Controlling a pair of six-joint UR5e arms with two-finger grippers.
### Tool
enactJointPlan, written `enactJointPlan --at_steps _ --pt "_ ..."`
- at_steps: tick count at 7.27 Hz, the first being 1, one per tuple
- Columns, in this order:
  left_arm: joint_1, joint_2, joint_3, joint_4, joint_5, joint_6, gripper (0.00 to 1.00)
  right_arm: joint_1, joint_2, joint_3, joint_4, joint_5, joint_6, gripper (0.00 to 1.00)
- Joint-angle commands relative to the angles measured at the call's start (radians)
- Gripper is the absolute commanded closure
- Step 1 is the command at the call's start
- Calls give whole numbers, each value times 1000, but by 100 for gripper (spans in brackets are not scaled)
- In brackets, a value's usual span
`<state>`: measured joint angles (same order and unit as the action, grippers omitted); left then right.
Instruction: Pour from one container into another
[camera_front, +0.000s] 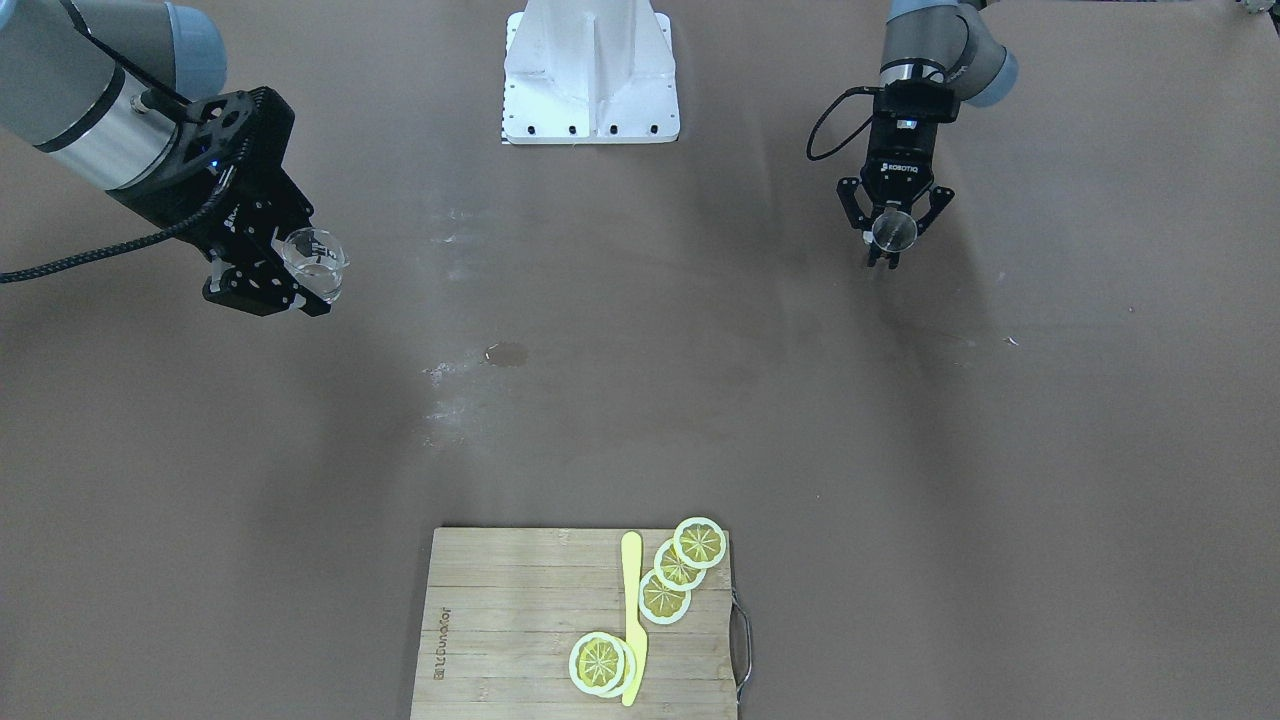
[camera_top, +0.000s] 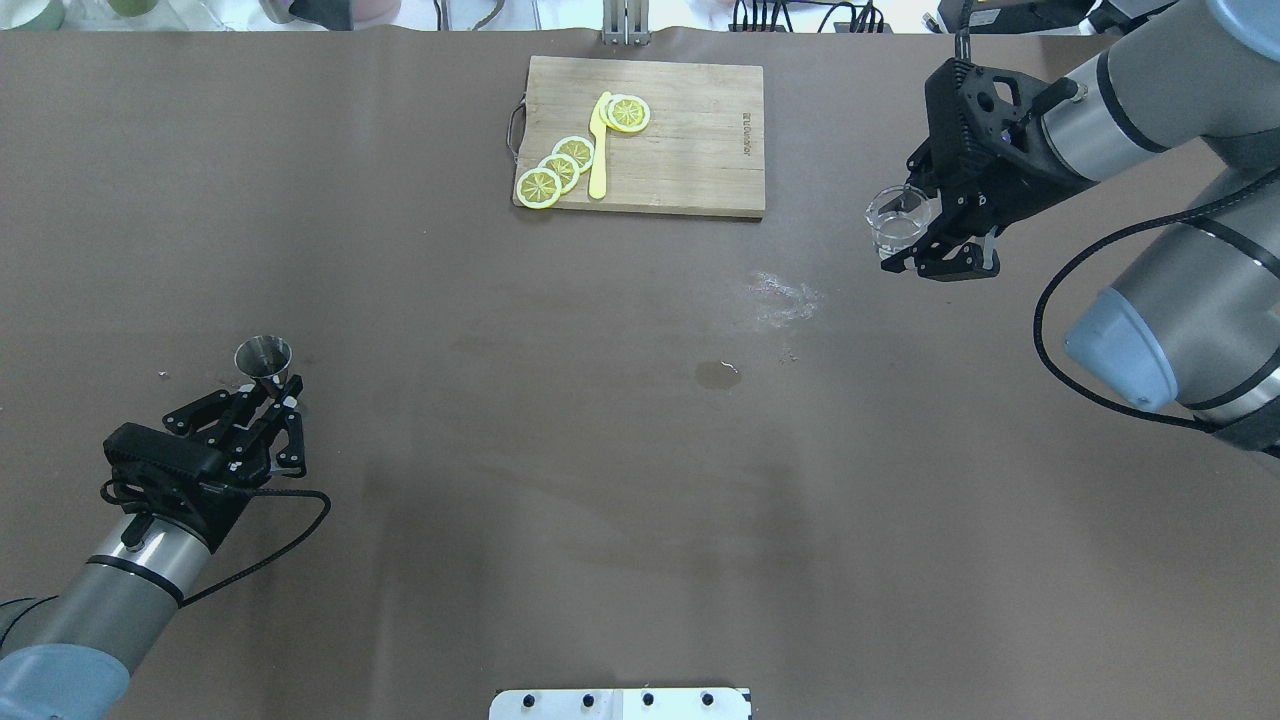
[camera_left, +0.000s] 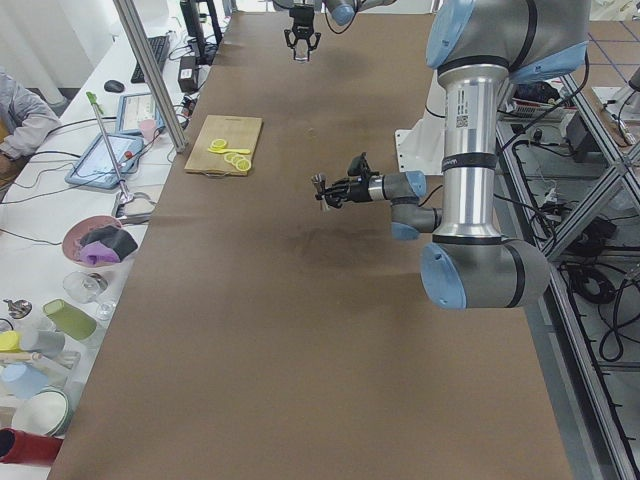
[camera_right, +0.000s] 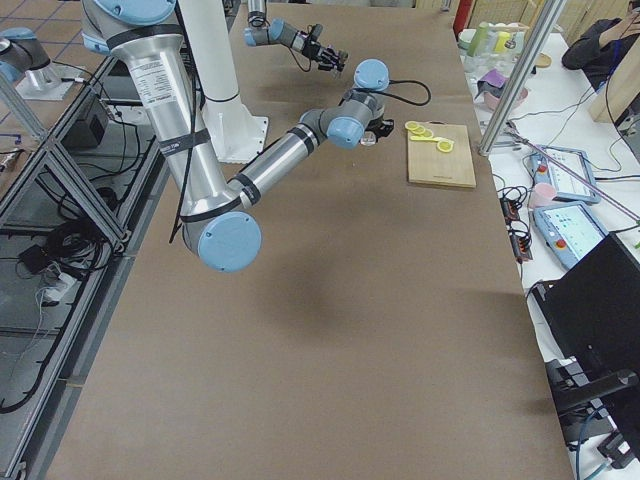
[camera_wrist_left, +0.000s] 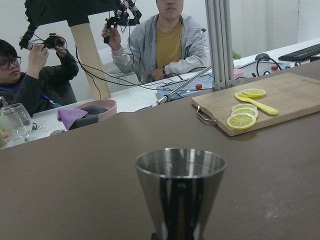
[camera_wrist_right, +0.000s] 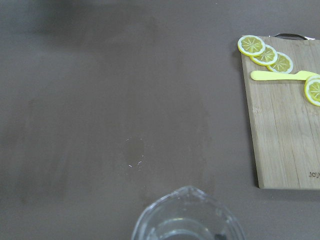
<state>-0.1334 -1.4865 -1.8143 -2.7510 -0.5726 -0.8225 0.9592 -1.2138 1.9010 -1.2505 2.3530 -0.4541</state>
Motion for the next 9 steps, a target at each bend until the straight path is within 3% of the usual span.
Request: enactJointPlan --at_steps 1,2,4,7,8,9 --pt "-6 -32 1 -36 -68 12 100 10 -1 1 -1 2 -1 100" --pt "-20 -32 33 -41 -70 11 100 12 -1 1 -1 2 -2 100" --pt "-25 -35 76 -221 -79 16 100 13 -1 1 -1 2 -2 100" --pt "-60 -95 101 -67 -194 17 100 21 8 7 -6 2 -2 100" --pt "-64 -118 93 4 -202 16 100 21 7 10 -6 2 -2 100" --pt "-64 -120 110 -2 -200 16 100 26 5 15 -6 3 -2 100"
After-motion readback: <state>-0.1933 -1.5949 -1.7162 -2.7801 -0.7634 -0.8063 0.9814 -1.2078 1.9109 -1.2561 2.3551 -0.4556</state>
